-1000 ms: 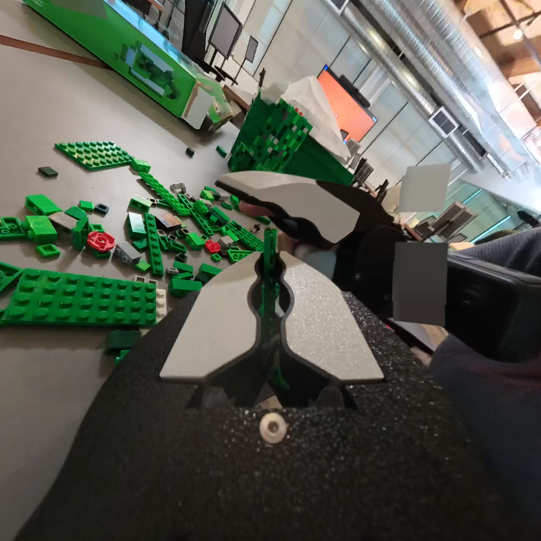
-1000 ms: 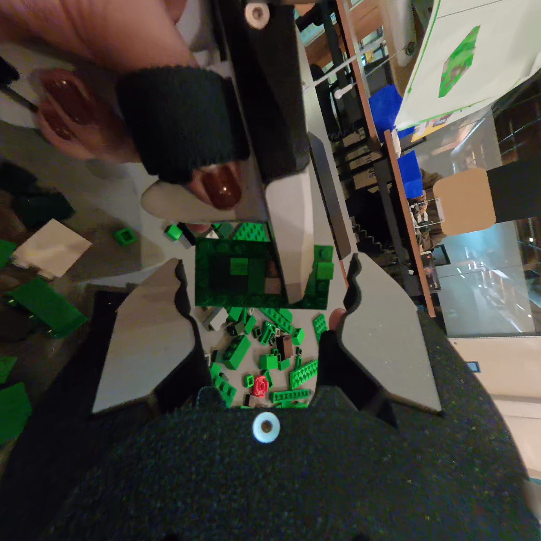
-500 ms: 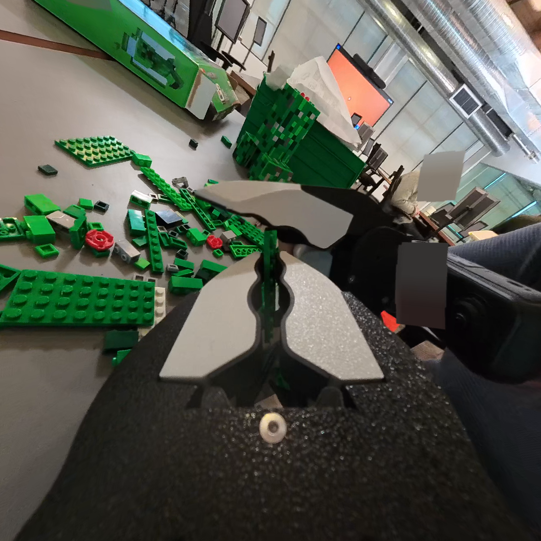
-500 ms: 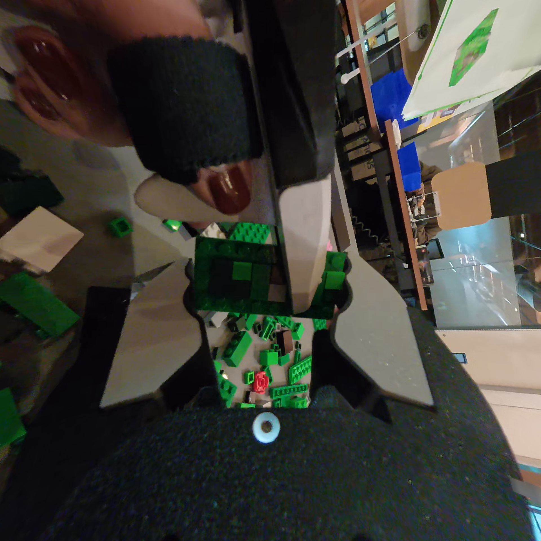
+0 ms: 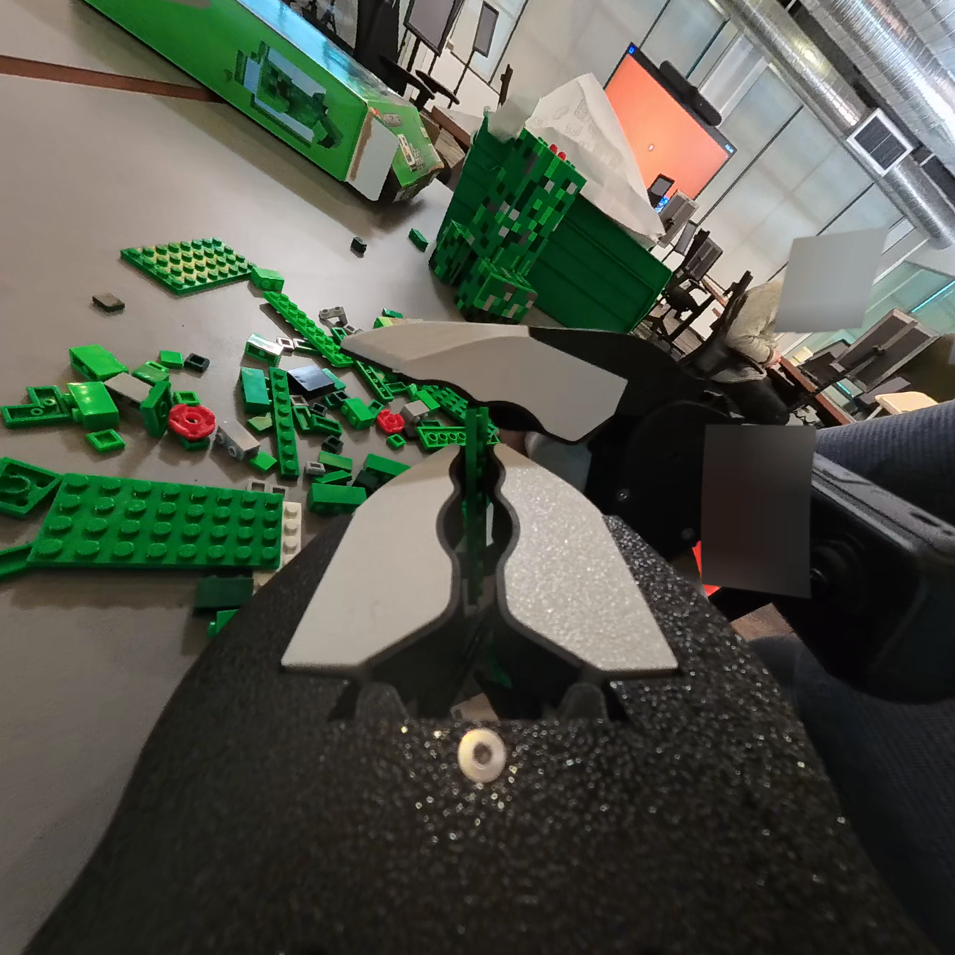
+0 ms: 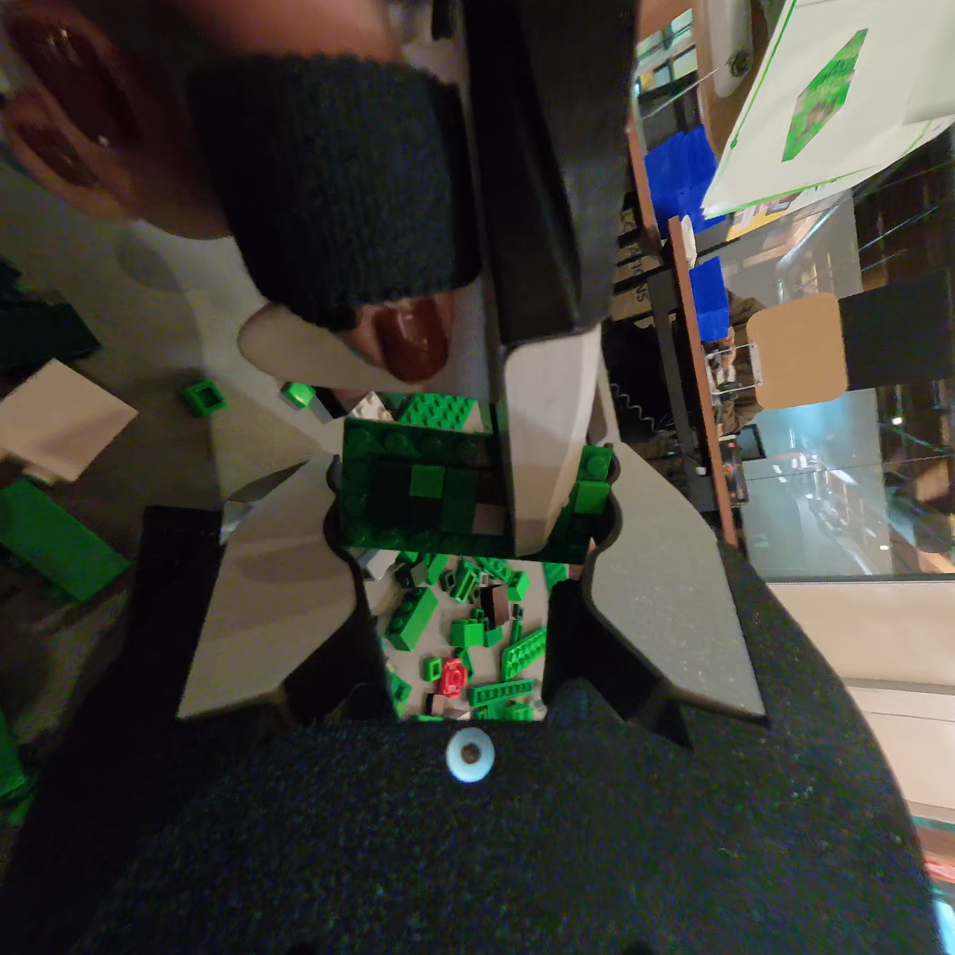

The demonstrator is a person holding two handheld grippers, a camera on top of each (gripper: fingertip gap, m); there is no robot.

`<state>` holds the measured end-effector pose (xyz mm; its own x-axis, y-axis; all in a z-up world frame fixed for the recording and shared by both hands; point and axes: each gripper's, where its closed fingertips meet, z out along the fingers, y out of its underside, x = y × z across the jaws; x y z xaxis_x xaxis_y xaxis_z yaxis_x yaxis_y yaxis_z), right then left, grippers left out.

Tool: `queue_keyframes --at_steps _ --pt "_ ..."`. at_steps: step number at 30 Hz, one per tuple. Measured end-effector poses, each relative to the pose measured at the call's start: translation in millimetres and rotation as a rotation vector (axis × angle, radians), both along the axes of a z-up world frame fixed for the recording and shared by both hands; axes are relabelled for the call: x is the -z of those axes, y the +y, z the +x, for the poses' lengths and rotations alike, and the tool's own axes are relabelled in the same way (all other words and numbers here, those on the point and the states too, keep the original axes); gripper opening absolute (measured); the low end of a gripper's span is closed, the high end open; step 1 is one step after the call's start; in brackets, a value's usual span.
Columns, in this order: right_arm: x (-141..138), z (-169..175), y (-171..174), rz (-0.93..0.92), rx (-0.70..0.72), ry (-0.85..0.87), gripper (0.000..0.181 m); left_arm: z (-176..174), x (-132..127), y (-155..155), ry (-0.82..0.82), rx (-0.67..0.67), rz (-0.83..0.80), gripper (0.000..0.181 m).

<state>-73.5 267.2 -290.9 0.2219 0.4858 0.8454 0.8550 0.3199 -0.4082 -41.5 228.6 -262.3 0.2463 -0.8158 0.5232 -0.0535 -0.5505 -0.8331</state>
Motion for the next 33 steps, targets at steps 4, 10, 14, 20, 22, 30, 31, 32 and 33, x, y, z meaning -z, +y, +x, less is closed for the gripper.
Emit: queue_keyframes --at_steps 4,10,14,20,22,30,31,32,33 --pt "-7 1 7 0.148 0.014 -0.067 0.092 -1 -4 1 -0.109 0.010 -0.098 0.007" --pt "-17 1 14 0.325 0.037 -0.088 0.092 -3 -8 4 -0.225 0.016 -0.225 0.010" --pt "-19 2 17 0.419 0.043 -0.097 0.082 -3 -6 7 -0.243 -0.001 -0.266 0.009" --pt "-25 -3 8 0.478 -0.014 -0.063 0.045 -18 -6 21 -0.331 -0.039 -0.396 0.005" --pt "-20 -3 11 0.448 -0.009 -0.075 0.048 -17 -1 23 -0.287 -0.076 -0.359 0.005" --pt "-16 10 27 0.331 0.065 -0.014 0.069 -27 -4 34 -0.222 -0.193 -0.178 0.005" --pt "-18 14 29 0.322 0.078 0.001 0.070 -30 -4 36 -0.215 -0.208 -0.163 0.005" --pt "-19 17 31 0.307 0.088 0.017 0.070 -34 -5 38 -0.214 -0.214 -0.155 0.005" --pt "-21 19 32 0.293 0.096 0.036 0.070 -36 -6 39 -0.221 -0.216 -0.152 0.005"
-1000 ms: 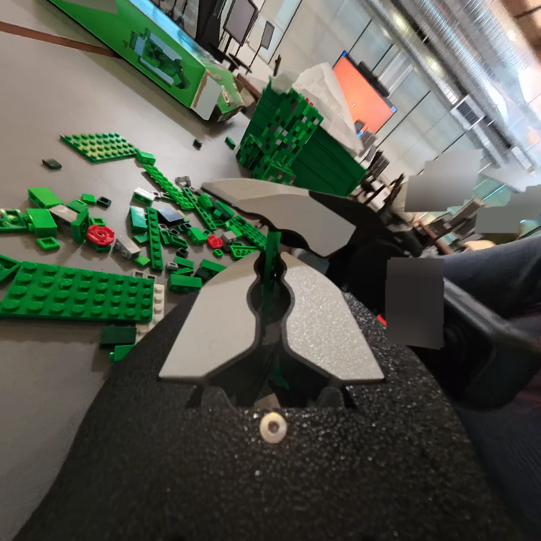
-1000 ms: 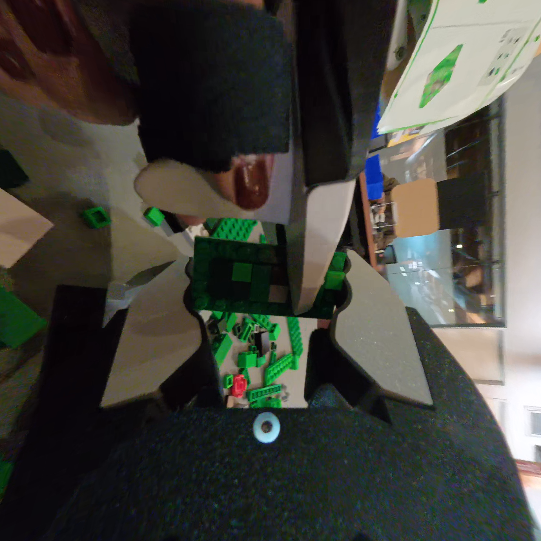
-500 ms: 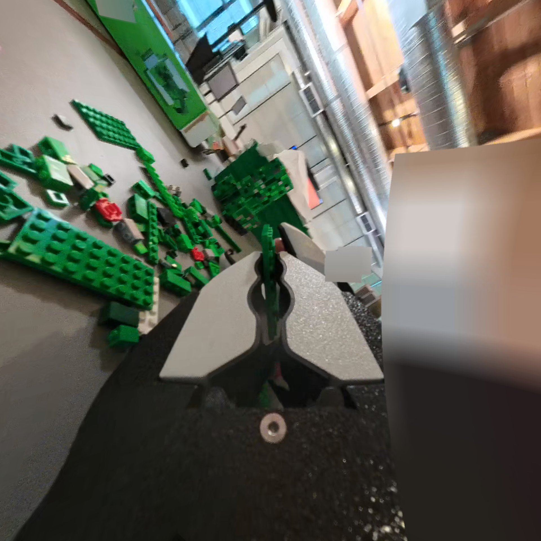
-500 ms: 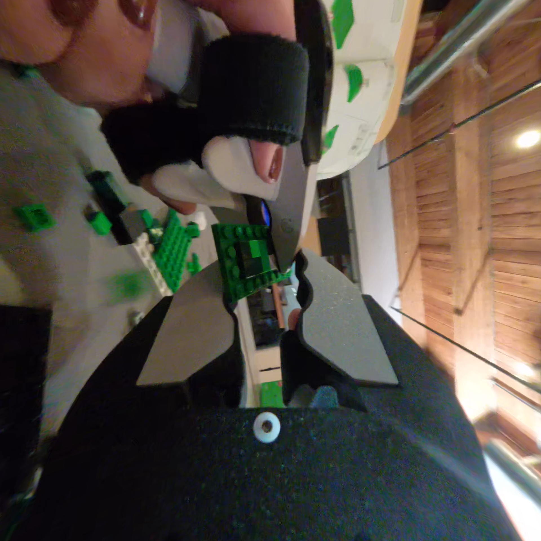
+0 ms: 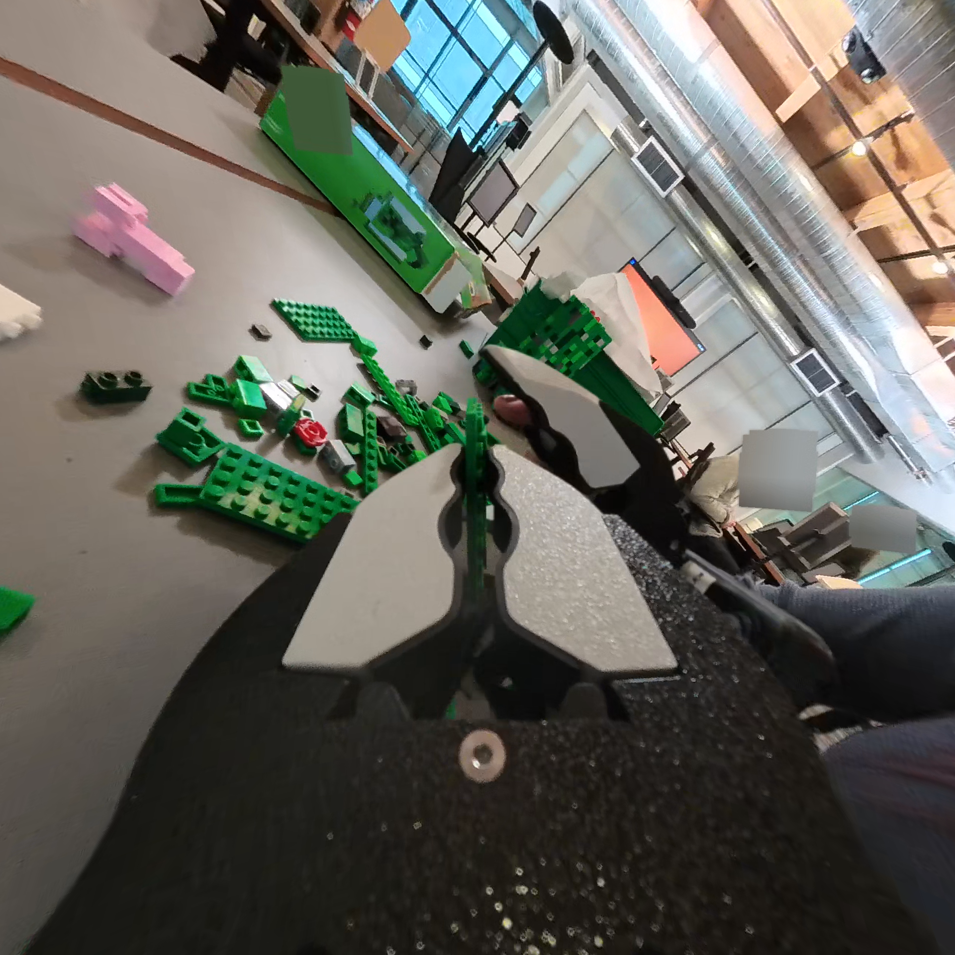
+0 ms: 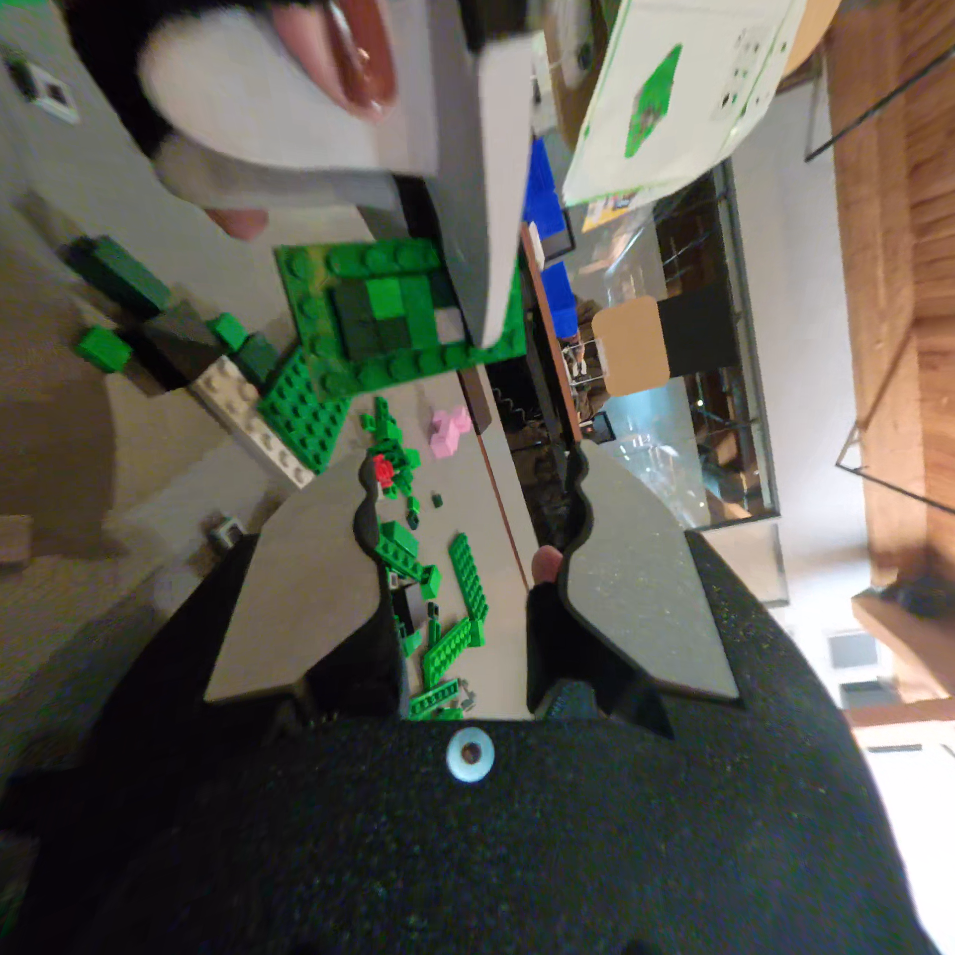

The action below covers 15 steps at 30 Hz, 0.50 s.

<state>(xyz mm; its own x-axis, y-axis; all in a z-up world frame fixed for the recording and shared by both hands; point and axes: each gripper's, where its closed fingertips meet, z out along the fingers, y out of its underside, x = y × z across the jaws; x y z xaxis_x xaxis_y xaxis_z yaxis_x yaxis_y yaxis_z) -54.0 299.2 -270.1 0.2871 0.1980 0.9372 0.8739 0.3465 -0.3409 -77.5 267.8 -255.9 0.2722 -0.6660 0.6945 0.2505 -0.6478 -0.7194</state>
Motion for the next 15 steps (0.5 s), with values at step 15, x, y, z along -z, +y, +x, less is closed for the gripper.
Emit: queue_keyframes --at_steps 15 --pt "4 26 -7 -0.573 -0.032 0.475 0.082 -2 3 7 0.122 -0.073 0.056 0.056"
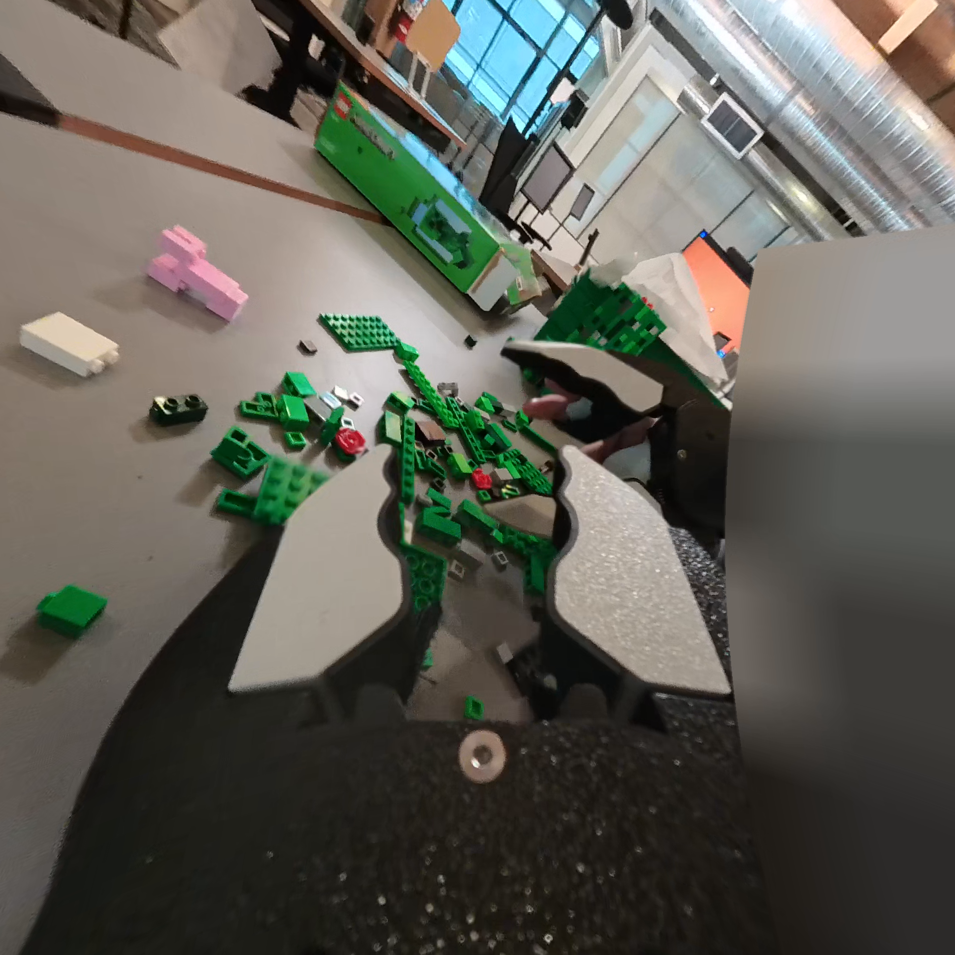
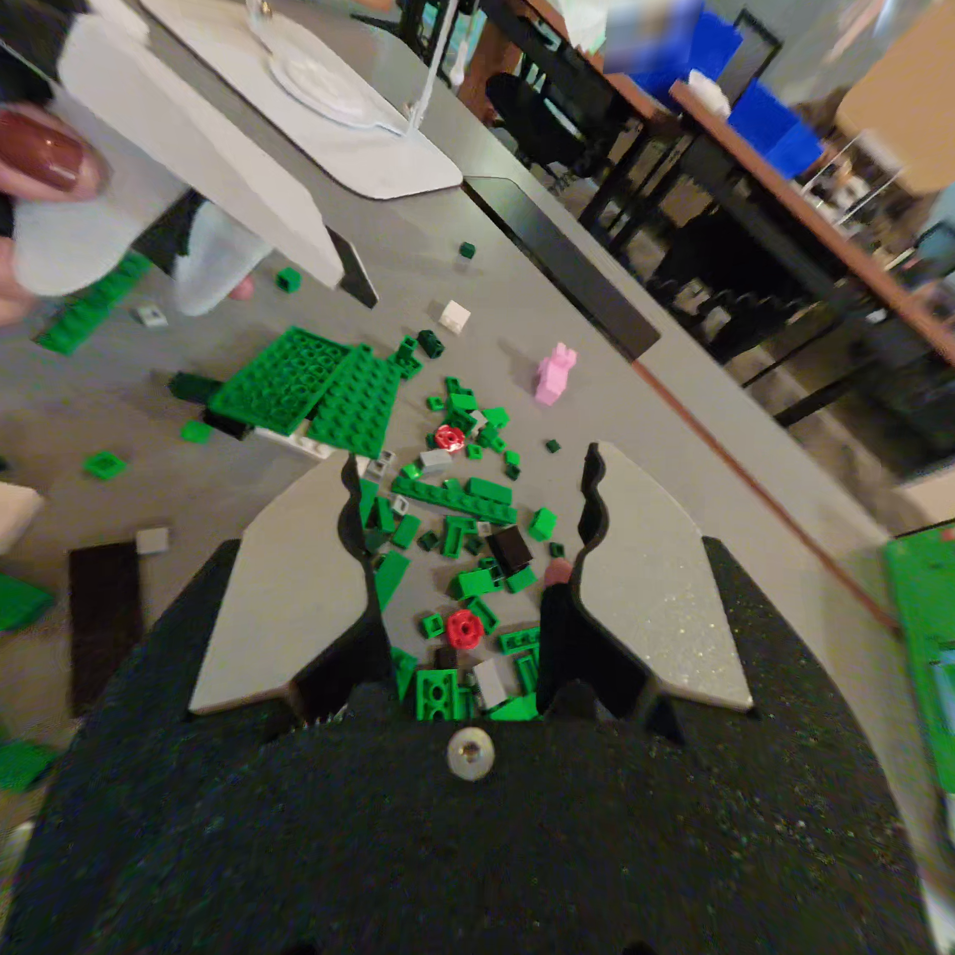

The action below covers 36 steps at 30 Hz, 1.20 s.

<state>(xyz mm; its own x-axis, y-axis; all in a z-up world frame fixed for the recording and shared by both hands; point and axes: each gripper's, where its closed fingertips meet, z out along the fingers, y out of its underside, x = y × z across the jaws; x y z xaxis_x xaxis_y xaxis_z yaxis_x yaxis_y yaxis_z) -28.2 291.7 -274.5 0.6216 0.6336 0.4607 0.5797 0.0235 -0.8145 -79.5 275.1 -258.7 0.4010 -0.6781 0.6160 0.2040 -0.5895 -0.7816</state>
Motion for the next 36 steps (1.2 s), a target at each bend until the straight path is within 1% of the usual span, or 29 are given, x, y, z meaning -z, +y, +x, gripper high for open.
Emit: queue_keyframes --at_steps 2,4,8,10,11,14,16,17,20,22,25,29,30,31,34,36 --pt "-1 2 -3 -0.060 0.001 0.075 0.080 -8 -11 4 -0.016 -0.051 0.053 0.059" --pt "-3 5 -5 -0.107 0.001 0.137 0.074 -25 -28 10 -0.042 -0.134 0.125 0.059" --pt "-4 9 -8 -0.202 0.009 0.229 0.049 -77 -70 17 -0.086 -0.335 0.261 0.057" --pt "-5 9 -11 -0.244 0.002 0.267 0.033 -104 -84 14 -0.050 -0.434 0.338 0.053" --pt "-6 8 -12 -0.256 -0.006 0.287 0.027 -116 -86 12 -0.001 -0.477 0.371 0.049" --pt "-15 8 -14 -0.258 -0.006 0.345 0.014 -149 -79 5 0.174 -0.582 0.445 0.040" --pt "-20 7 -15 -0.245 0.003 0.357 0.007 -168 -70 0 0.258 -0.637 0.467 0.036" --pt "-23 7 -14 -0.228 0.004 0.356 0.003 -175 -64 -3 0.288 -0.651 0.473 0.032" --pt "-39 3 -12 -0.124 -0.023 0.340 0.000 -191 -47 -11 0.349 -0.664 0.488 0.000" --pt "-38 -3 -16 -0.073 -0.080 0.263 0.000 -200 -43 -12 0.325 -0.677 0.459 0.000" --pt "-25 -10 -18 -0.077 -0.125 0.152 0.000 -199 -42 -11 0.259 -0.639 0.432 0.000" --pt "-20 -28 -31 -0.135 -0.207 0.183 0.000 -194 -35 -10 0.290 -0.619 0.428 0.000" --pt "-19 -30 -32 -0.136 -0.206 0.181 0.000 -194 -35 -10 0.303 -0.620 0.434 0.000" --pt "-17 -30 -32 -0.130 -0.193 0.169 0.013 -194 -35 -10 0.314 -0.621 0.442 0.000" --pt "-6 -25 -30 -0.138 -0.164 0.100 0.017 -190 -35 -10 0.320 -0.611 0.444 0.000" --pt "-4 -22 -29 -0.162 -0.153 0.115 0.021 -183 -33 -10 0.314 -0.582 0.435 0.000"
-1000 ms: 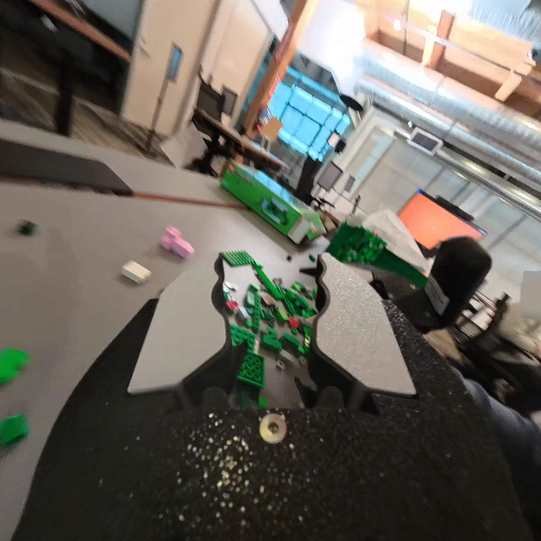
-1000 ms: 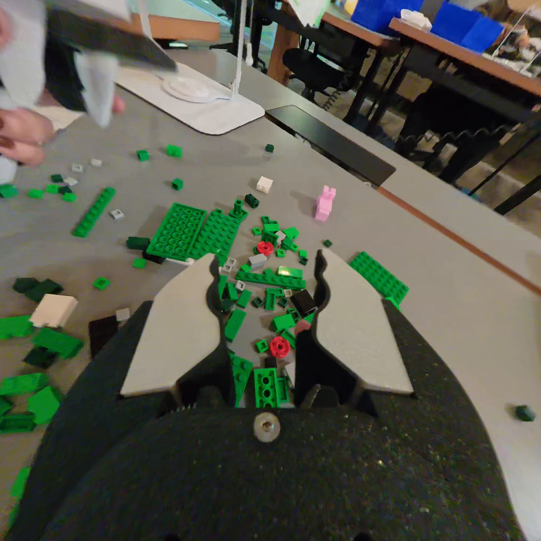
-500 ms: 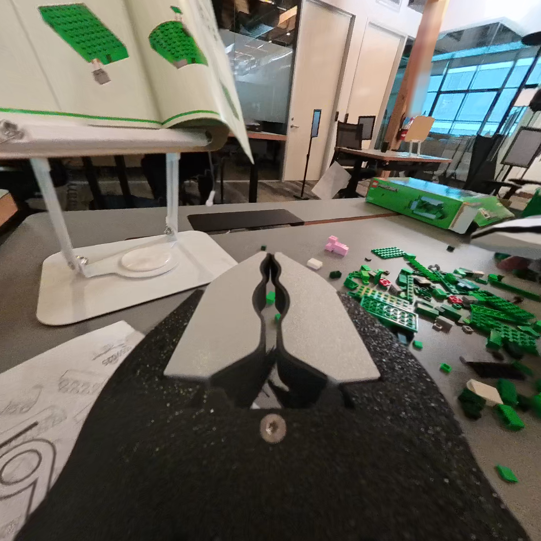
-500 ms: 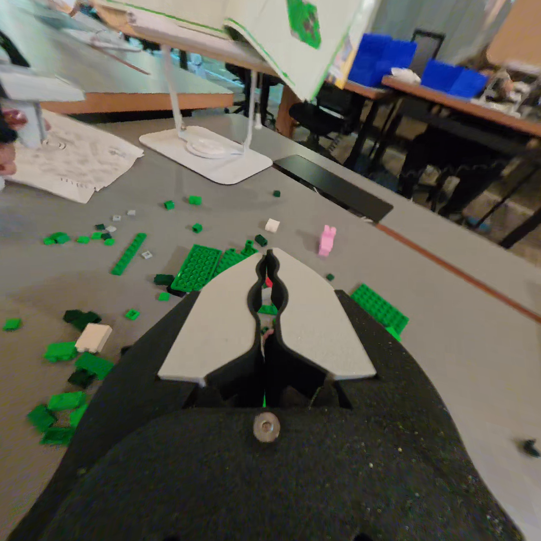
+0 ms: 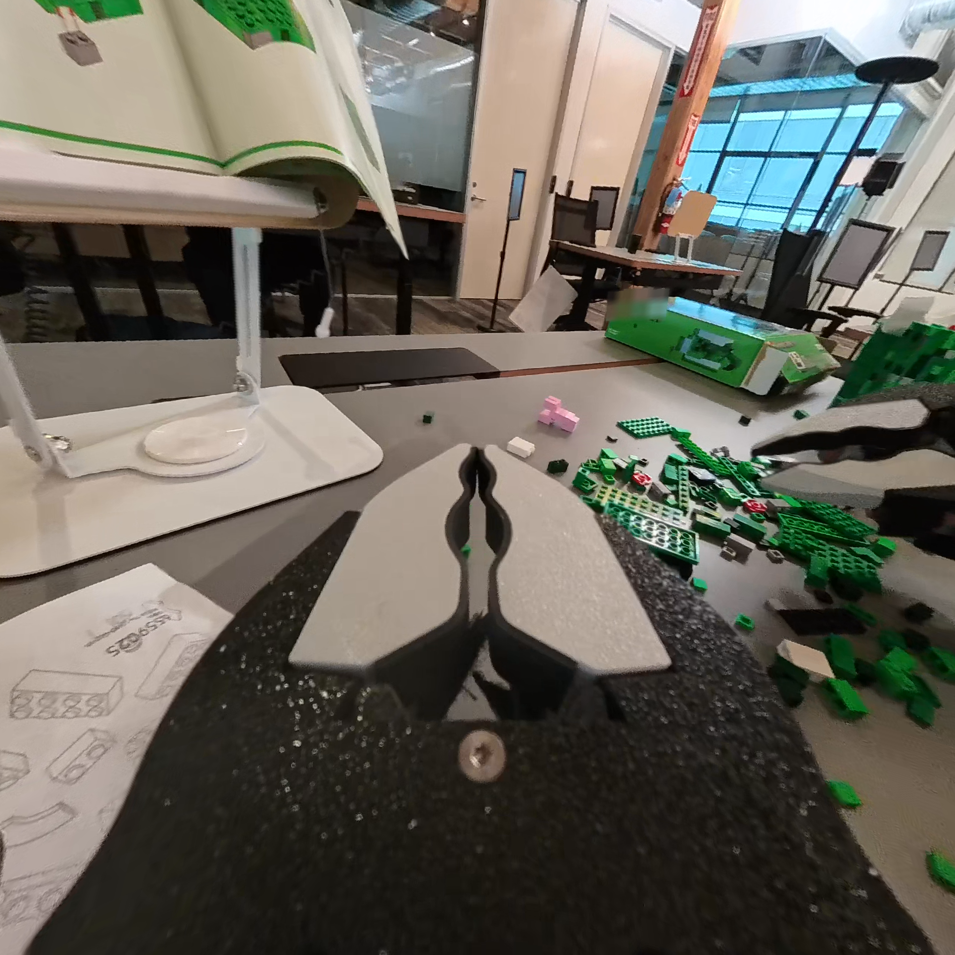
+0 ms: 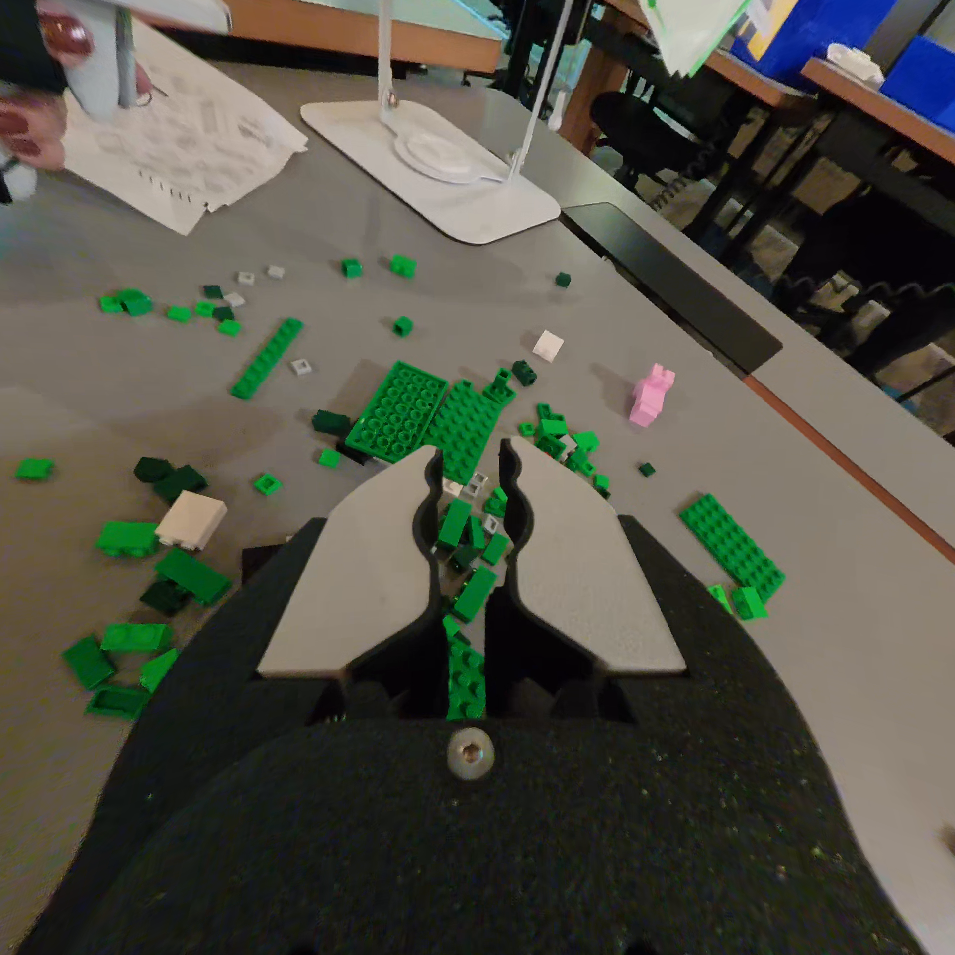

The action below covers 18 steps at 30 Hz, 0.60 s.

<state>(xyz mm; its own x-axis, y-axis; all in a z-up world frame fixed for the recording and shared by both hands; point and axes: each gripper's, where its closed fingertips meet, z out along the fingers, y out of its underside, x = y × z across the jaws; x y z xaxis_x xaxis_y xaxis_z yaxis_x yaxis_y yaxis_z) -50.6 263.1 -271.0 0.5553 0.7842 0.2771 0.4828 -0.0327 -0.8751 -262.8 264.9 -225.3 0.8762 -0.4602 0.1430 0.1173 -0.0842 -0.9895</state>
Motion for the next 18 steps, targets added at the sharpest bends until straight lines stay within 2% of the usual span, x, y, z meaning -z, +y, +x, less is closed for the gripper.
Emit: queue_keyframes --at_steps 5,12,16,18 --pt "-21 11 4 -0.018 0.050 0.166 0.034 16 1 -3 0.053 0.036 0.001 0.003" --pt "-35 26 9 0.017 0.144 0.270 0.034 48 3 -11 0.204 0.081 0.077 0.013" --pt "-49 22 4 0.153 0.133 0.276 0.004 65 4 -18 0.229 0.124 0.116 0.013" --pt "-48 19 2 0.211 0.128 0.217 0.000 68 6 -19 0.241 0.131 0.132 0.013"
